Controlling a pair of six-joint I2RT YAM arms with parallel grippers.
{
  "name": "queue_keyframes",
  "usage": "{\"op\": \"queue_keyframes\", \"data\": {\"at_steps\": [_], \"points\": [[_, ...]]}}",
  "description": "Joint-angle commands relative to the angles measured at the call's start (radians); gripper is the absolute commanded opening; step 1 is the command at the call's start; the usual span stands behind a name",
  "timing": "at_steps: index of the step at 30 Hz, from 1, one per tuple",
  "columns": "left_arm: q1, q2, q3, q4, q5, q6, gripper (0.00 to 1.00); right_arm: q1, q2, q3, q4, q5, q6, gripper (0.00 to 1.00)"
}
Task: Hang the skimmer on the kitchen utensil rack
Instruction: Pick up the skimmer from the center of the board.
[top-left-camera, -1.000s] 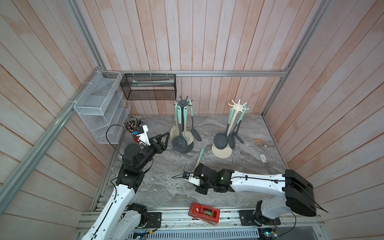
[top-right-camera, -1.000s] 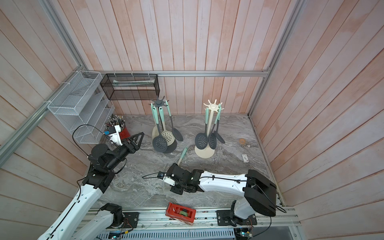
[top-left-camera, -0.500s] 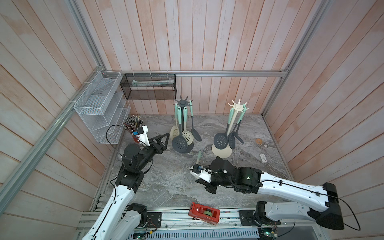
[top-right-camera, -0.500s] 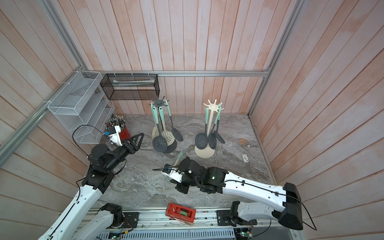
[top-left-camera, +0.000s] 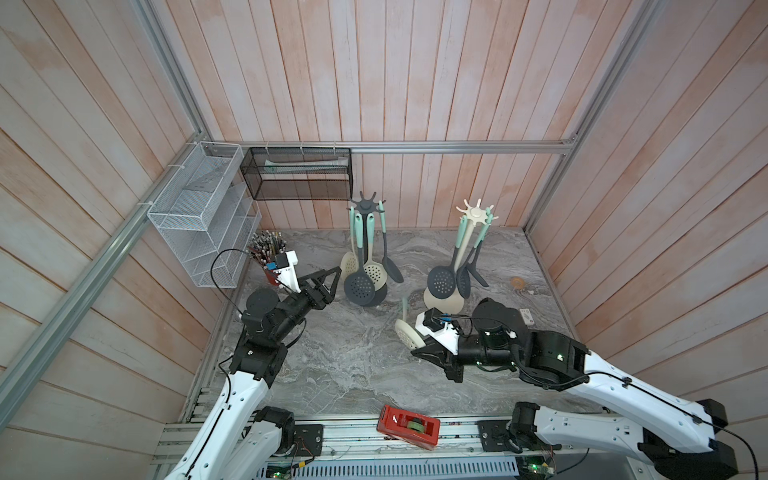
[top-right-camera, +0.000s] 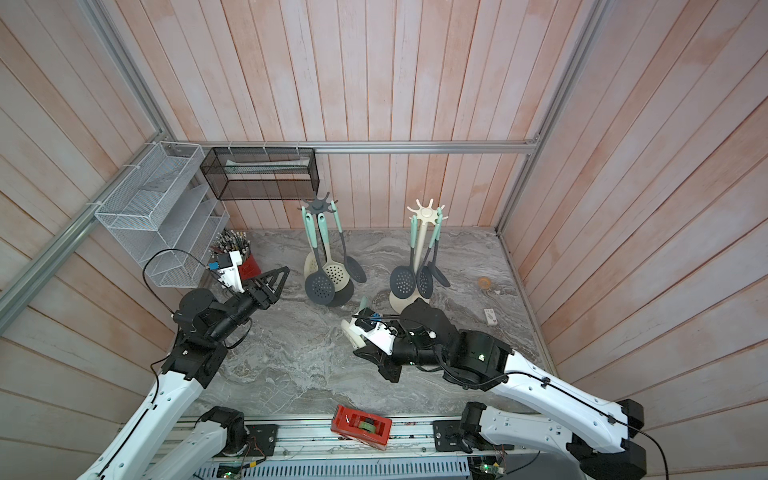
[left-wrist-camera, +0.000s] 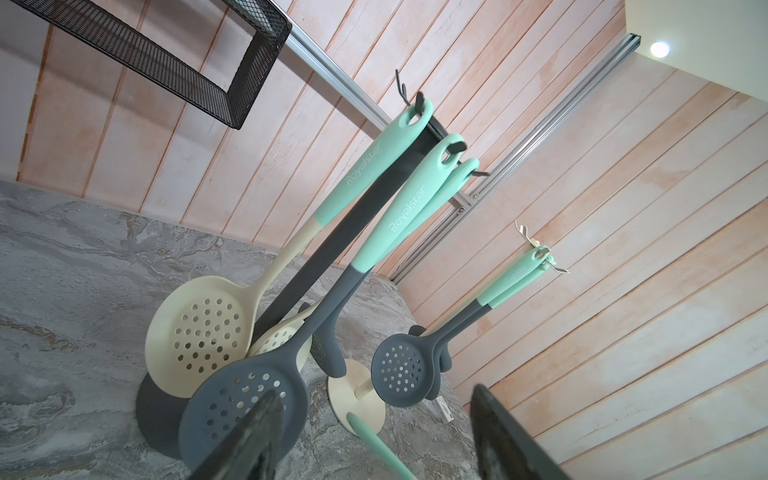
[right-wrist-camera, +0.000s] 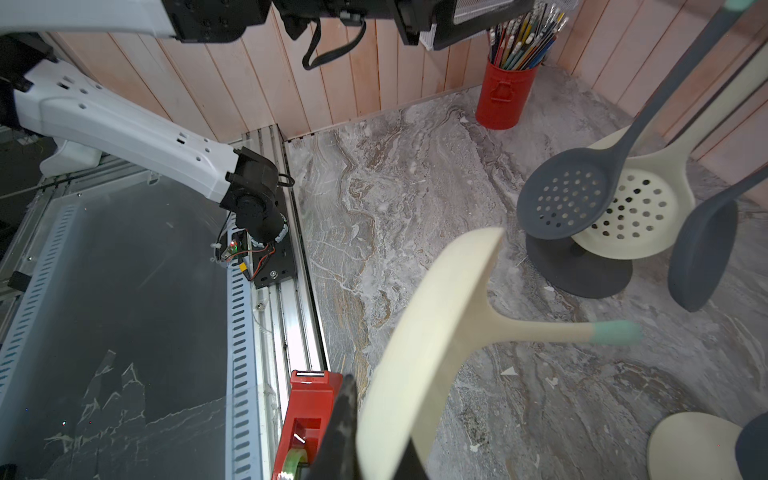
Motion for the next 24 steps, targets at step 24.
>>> {"op": "queue_keyframes", "data": {"at_steps": [24], "points": [[-0.079,0.172,0.127,0.076,0.47,-0.187,0.71,0.014,0.003,0.148,-0.1,0.201,-0.393,0.0]]}}
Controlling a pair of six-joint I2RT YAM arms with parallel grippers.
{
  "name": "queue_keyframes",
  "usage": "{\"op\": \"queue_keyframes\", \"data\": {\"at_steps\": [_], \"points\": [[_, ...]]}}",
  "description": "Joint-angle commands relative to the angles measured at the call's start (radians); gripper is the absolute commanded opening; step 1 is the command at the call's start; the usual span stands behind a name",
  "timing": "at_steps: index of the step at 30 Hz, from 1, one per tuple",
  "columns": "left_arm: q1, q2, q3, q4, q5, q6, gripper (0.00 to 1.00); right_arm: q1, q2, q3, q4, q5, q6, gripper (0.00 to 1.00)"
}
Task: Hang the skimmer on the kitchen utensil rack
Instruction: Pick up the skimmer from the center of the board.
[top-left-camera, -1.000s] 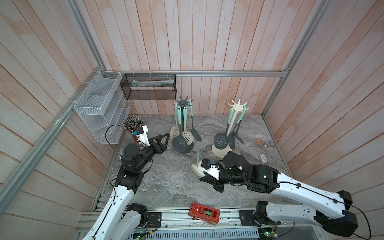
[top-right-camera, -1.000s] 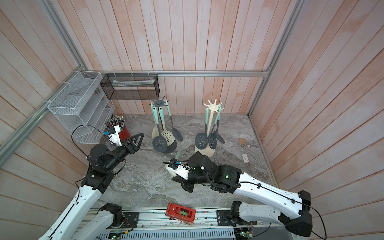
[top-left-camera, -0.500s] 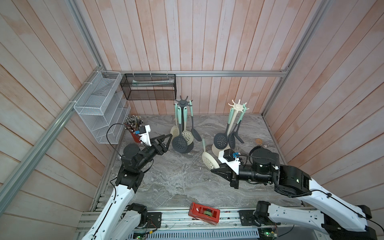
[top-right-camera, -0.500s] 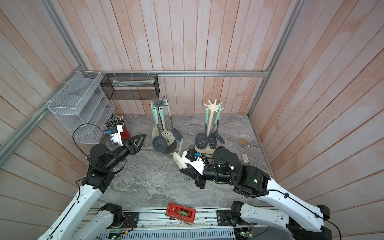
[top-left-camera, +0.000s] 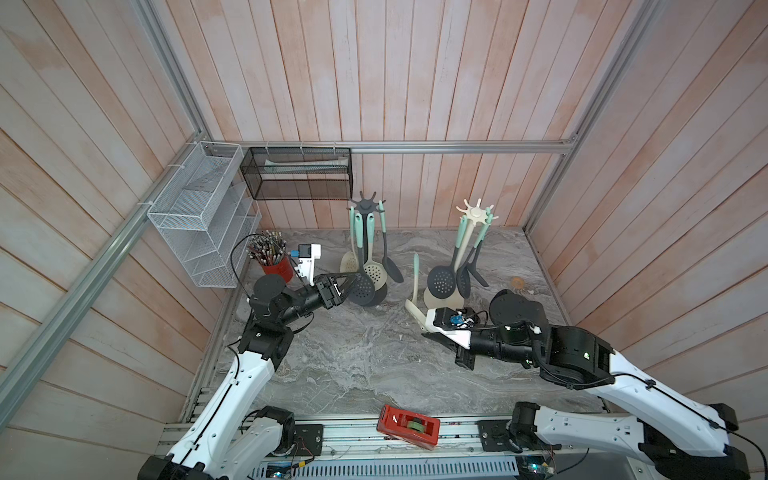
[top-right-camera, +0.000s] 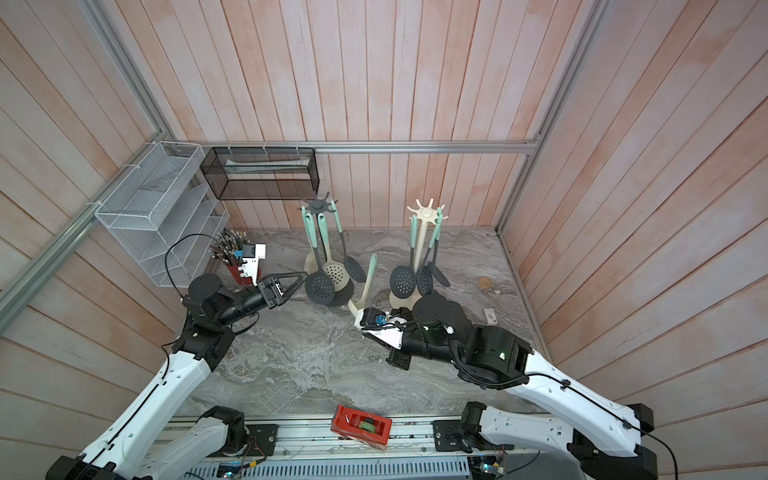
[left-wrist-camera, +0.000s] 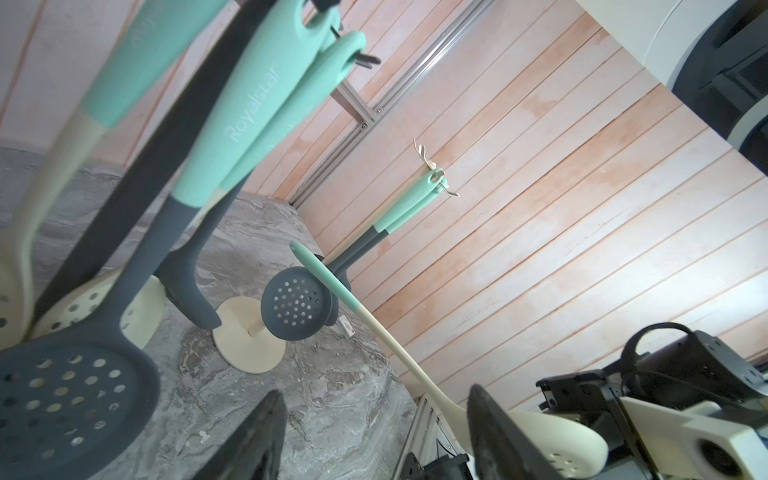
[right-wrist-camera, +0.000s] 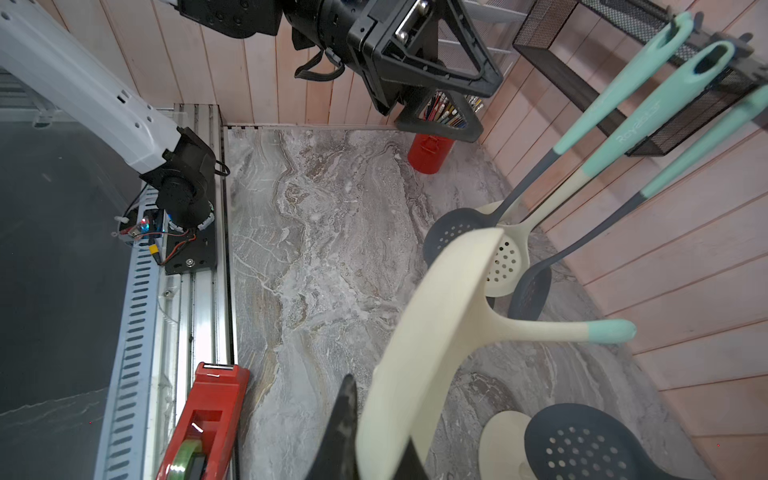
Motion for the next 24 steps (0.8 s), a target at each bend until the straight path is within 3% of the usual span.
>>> {"op": "queue_keyframes", "data": {"at_steps": [1,9,15,24], "points": [[-0.063,0.017,0.042,-0.025,0.043,-0.033,0.72,0.01,-0.015,0.031,-0.013,0.023,-0.087,0.0],[-0.249,0.112,-0.002,0.089,-0.08,-0.156,0.72,0.014,-0.042,0.038,-0.053,-0.141,-0.168,0.0],[-0.269,0.239,-0.007,0.24,-0.084,-0.266,0.71,0.014,-0.038,0.011,-0.111,-0.208,-0.183,0.0],[-0.335,0.374,0.048,0.253,-0.112,-0.27,0.7,0.015,-0.066,-0.042,-0.081,-0.221,-0.173,0.0]]}}
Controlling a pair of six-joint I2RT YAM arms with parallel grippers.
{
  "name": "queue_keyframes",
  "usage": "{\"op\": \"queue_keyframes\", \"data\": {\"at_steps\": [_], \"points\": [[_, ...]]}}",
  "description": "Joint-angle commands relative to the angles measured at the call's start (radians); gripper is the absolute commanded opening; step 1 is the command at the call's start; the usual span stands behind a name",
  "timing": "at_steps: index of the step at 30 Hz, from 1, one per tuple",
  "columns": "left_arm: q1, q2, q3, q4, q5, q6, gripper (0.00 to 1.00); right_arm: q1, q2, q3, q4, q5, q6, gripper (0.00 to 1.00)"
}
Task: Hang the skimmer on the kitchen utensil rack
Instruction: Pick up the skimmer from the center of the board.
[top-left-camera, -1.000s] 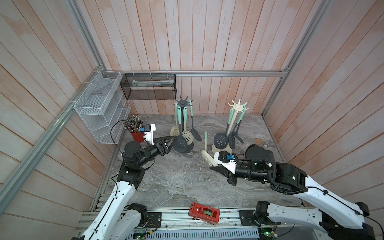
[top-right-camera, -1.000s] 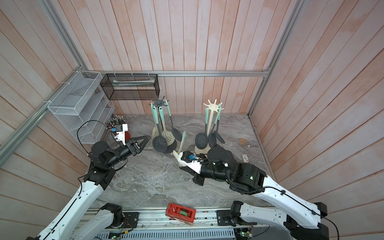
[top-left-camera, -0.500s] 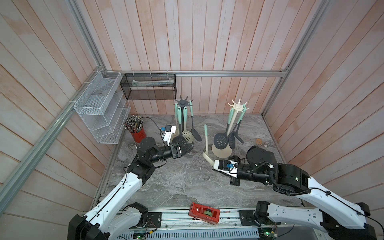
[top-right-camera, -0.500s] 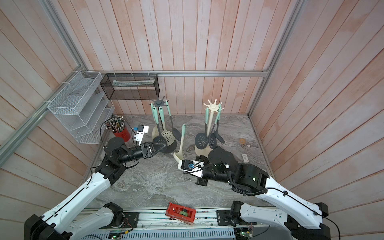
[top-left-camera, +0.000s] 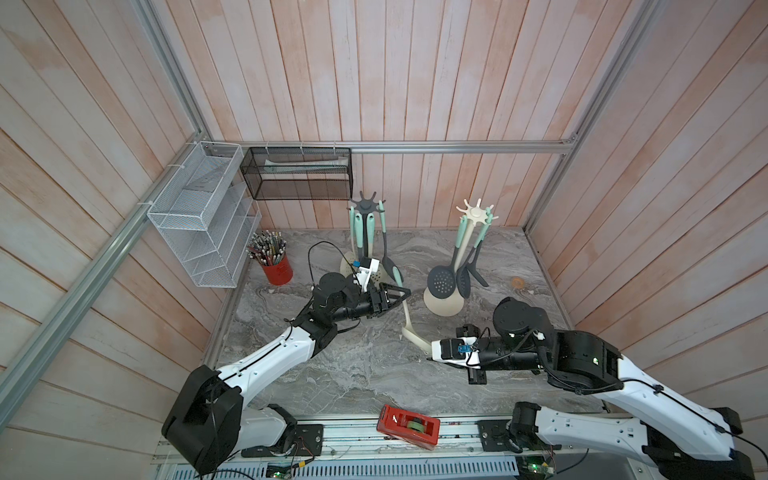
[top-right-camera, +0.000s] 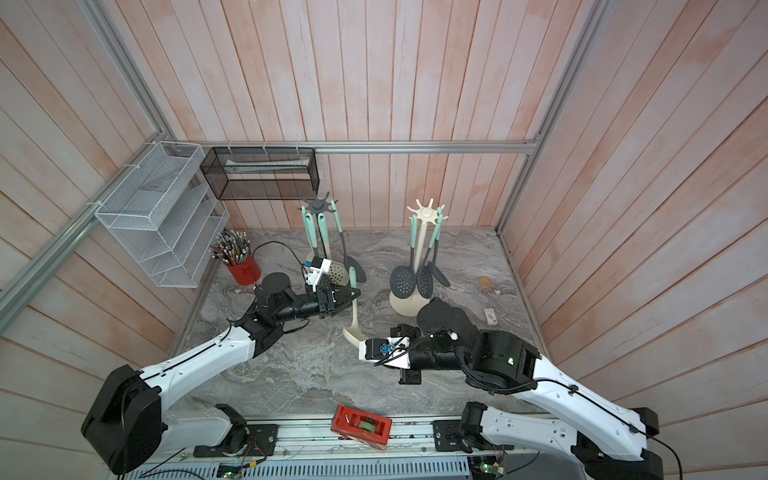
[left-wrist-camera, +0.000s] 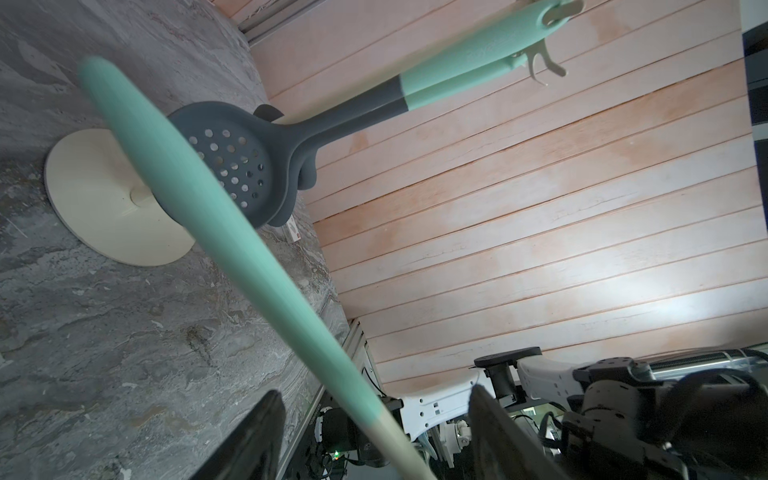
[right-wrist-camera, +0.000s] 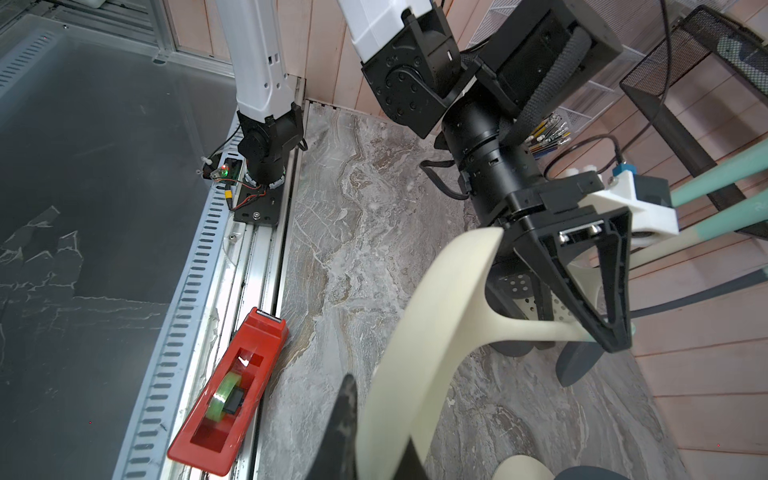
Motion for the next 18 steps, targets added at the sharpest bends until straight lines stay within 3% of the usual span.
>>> {"op": "queue_keyframes", "data": {"at_steps": [1,4,11,18], "points": [[-0.014,0.025,0.05,0.033,-0.033,-0.004,0.69,0.007,-0.023,-0.008,0.012,-0.025,-0.007,0.0],[-0.037,0.038,0.08,-0.01,-0.062,0.028,0.66,0.006,-0.025,-0.015,0.012,-0.025,-0.006,0.0],[-0.055,0.049,0.099,-0.056,-0.103,0.046,0.45,0.006,-0.029,-0.037,0.028,-0.017,0.007,0.0],[-0.058,0.071,0.114,-0.07,-0.105,0.053,0.33,0.007,-0.038,-0.059,0.044,-0.022,0.044,0.0]]}}
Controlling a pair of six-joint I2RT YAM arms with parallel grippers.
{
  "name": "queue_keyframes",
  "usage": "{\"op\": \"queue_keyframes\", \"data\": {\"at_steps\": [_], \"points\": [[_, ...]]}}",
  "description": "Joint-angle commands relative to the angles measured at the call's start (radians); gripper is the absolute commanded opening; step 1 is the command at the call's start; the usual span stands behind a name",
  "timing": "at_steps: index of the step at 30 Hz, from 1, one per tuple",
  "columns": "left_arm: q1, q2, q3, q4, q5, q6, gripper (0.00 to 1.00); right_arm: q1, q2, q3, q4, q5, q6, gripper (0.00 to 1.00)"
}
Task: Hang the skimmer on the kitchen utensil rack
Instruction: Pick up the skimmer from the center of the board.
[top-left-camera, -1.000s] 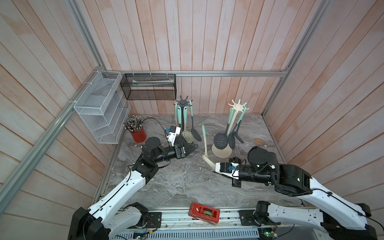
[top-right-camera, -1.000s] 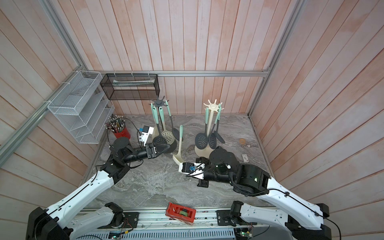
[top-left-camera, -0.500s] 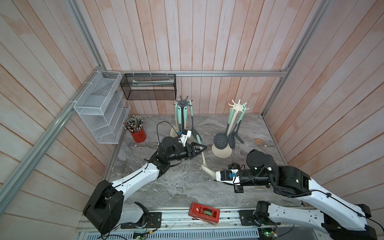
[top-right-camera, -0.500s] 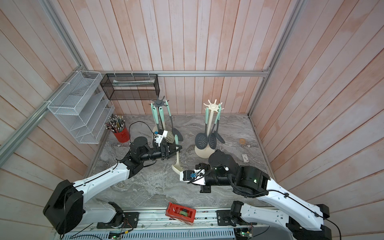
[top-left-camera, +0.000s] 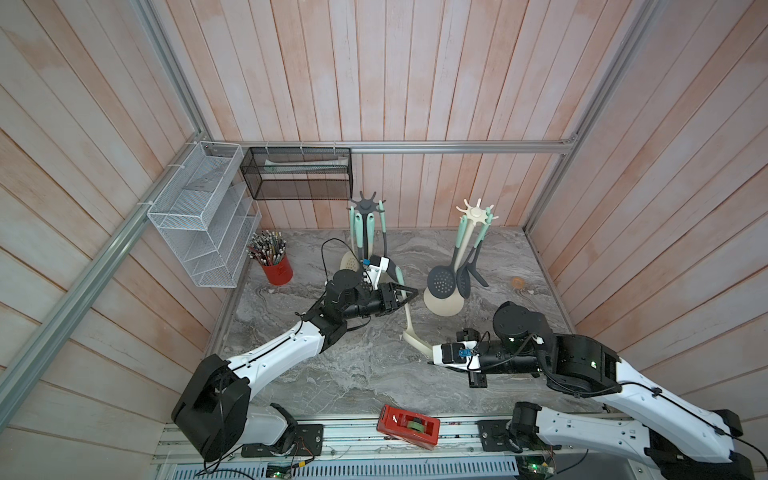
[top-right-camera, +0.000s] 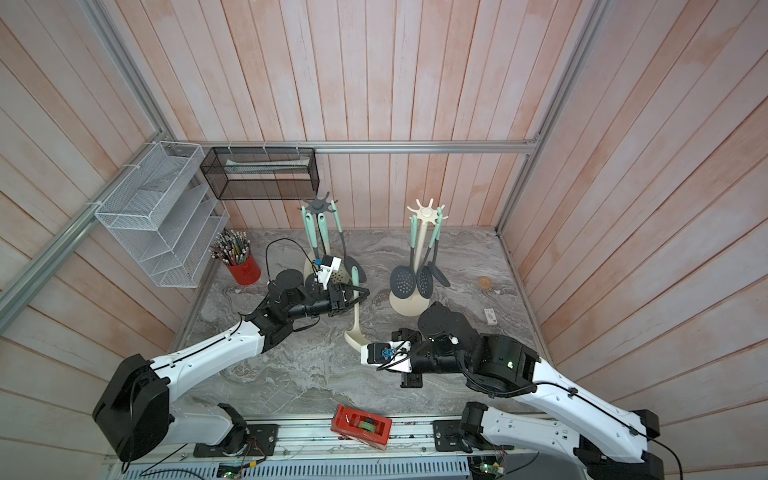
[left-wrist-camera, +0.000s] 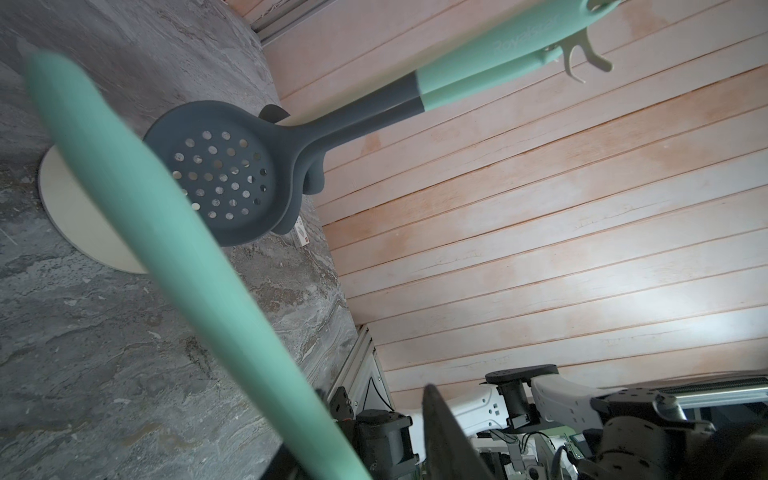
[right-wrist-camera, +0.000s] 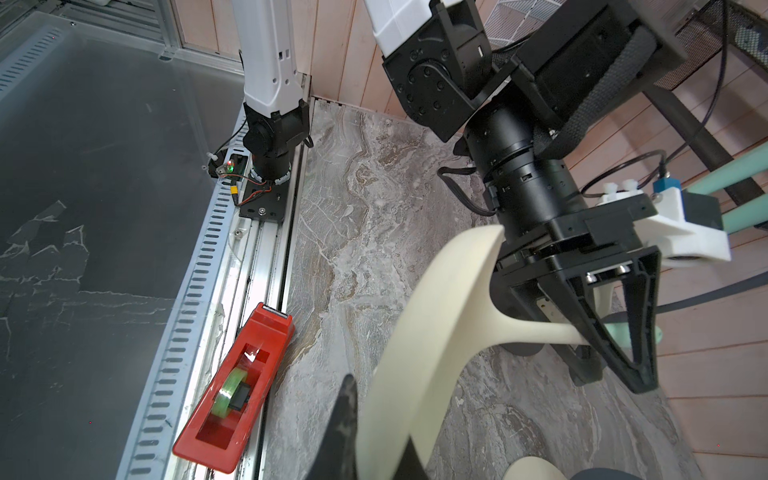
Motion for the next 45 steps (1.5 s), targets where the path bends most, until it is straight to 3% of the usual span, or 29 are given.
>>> {"op": "queue_keyframes", "data": {"at_steps": [1,5,10,15,22,29,34,39,43,45], "points": [[-0.005,0.024,0.039,-0.007,-0.013,0.032,0.31,0.005,-0.013,-0.011,0.027,-0.011,0.04,0.0],[-0.005,0.034,0.045,-0.009,-0.009,0.034,0.19,0.005,-0.018,-0.026,0.044,-0.006,0.065,0.0],[-0.005,0.041,0.054,-0.009,-0.009,0.037,0.06,0.004,-0.03,-0.053,0.081,-0.012,0.1,0.11],[-0.004,0.051,0.071,-0.009,-0.006,0.039,0.03,0.005,-0.051,-0.094,0.13,-0.018,0.154,0.43],[-0.002,0.06,0.083,-0.004,0.001,0.064,0.0,0.003,-0.164,-0.19,0.259,-0.011,0.259,0.58],[-0.004,0.039,0.076,-0.018,0.001,0.155,0.0,-0.016,-0.352,-0.306,0.495,0.178,0.427,0.6],[-0.01,0.002,0.075,-0.042,-0.021,0.256,0.0,-0.061,-0.35,-0.366,0.573,0.21,0.555,0.6],[-0.011,-0.029,0.069,-0.015,0.013,0.337,0.0,-0.244,-0.297,-0.476,0.743,0.053,0.731,0.6],[-0.011,-0.038,0.068,0.021,0.049,0.389,0.0,-0.495,-0.288,-0.632,1.051,-0.257,0.96,0.6],[-0.01,-0.035,0.068,0.044,0.053,0.411,0.0,-0.561,-0.282,-0.678,1.153,-0.359,1.015,0.6]]}}
